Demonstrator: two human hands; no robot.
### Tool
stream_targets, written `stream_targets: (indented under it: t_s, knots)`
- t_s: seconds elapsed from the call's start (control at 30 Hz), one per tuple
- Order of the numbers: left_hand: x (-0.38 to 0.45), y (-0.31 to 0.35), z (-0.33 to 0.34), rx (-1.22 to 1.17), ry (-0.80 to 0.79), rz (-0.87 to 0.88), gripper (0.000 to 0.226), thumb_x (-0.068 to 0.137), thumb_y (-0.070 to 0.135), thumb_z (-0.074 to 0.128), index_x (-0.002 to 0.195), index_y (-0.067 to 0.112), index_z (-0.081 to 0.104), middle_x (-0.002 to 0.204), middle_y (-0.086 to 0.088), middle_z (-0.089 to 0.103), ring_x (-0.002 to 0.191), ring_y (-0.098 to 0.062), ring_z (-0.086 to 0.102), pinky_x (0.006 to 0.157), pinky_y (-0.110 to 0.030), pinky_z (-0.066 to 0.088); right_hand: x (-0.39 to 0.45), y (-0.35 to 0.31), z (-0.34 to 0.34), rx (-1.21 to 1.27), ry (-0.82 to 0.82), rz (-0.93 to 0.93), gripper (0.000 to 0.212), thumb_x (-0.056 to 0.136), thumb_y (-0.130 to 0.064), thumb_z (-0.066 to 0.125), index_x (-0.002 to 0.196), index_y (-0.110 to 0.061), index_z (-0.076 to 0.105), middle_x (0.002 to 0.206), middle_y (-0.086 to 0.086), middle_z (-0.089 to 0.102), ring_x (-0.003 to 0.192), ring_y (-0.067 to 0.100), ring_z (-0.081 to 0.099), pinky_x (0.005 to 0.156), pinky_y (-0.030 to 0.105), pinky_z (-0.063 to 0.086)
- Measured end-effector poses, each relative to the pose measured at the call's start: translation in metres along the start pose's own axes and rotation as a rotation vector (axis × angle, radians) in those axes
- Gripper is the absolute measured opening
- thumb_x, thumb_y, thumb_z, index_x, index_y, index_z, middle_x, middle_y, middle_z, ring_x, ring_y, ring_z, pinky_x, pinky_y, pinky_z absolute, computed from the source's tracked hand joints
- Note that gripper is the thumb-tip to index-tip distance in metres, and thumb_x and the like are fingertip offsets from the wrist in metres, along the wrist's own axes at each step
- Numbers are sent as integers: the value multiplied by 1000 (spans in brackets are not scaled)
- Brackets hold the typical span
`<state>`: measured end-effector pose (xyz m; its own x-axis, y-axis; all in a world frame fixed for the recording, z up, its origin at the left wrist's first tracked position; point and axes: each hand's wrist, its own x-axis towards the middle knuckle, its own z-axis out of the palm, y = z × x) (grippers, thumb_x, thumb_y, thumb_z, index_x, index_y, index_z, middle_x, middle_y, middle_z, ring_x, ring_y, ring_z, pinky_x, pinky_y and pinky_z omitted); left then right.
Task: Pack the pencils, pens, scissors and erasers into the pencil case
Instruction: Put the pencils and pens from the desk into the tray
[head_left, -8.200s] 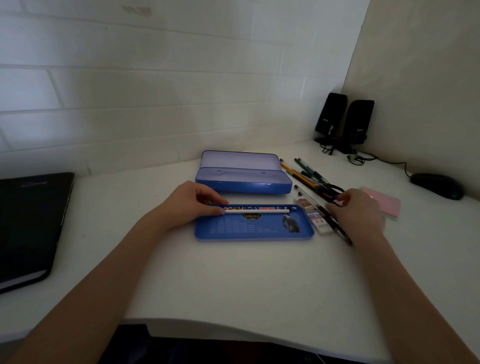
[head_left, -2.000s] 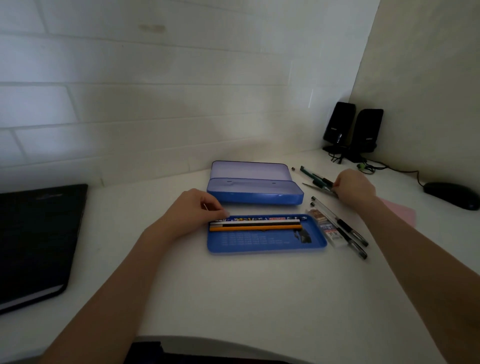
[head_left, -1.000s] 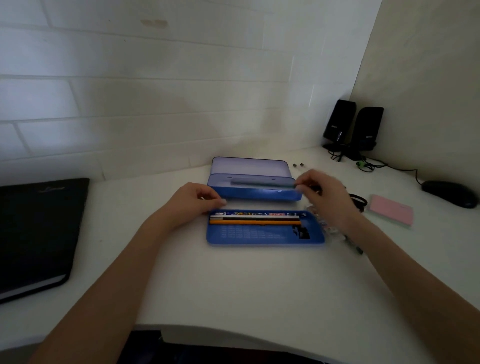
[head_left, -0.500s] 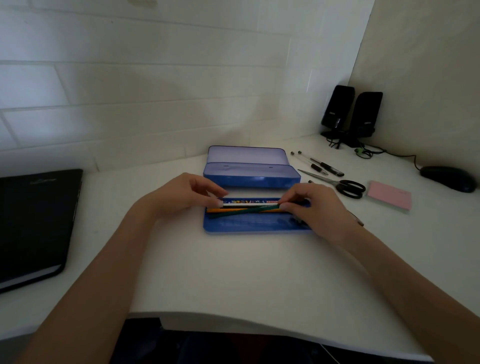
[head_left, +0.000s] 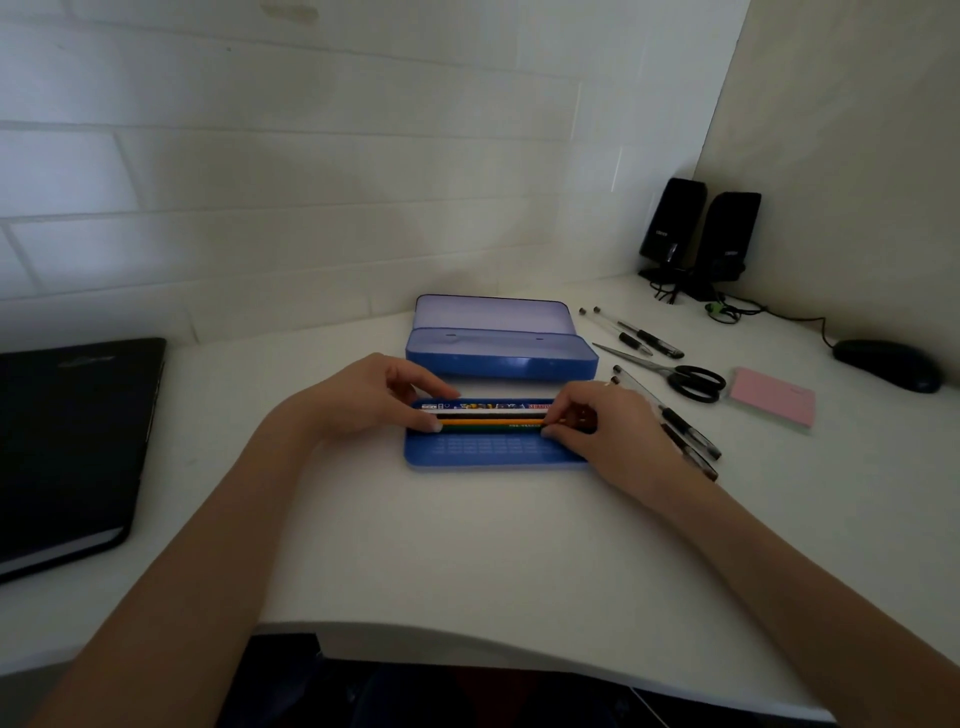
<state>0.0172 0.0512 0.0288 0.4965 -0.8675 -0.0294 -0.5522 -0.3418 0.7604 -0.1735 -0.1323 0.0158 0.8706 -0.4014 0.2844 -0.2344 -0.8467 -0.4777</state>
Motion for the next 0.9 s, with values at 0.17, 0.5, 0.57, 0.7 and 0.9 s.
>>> stream_targets:
  t_s: [0.17,0.5,0.57,0.7,0.9]
  knots:
    - [0,-1,1,8,16,-9,31,70,24,80,97,37,72,106,-9,67,94,-22,58,82,-20,42,-2,12,-15,-108,-12,38,11,79,-31,71,79,-35,60,76,-20,56,79,5,52,88,39,47]
    - [-2,-3,1,-27,23,8,28,70,23,80,95,34,74,99,-5,69,85,-13,56,82,-23,41,-2,20,-20,-143,-25,112,7,82,-30,68,80,-30,62,85,-5,65,86,14,57,93,43,45]
    - [-1,-3,1,-27,20,8,28,70,23,80,95,35,74,100,-6,69,86,-13,56,81,-22,40,-2,21,-19,-145,-26,103,6,83,-30,67,81,-29,62,85,-6,65,86,14,57,91,42,46]
    - [0,-5,1,-54,14,-5,21,74,27,76,93,37,74,87,5,70,83,-8,56,80,-21,39,-2,23,-21,-145,-40,72,8,82,-31,68,79,-32,60,82,-9,62,82,12,55,85,37,47]
    - [0,-4,2,-36,14,-8,21,74,26,77,93,36,74,90,-1,70,77,-6,56,77,-19,40,-4,22,-19,-128,-18,-52,21,85,-30,64,106,-30,68,102,-9,67,90,8,55,83,26,44]
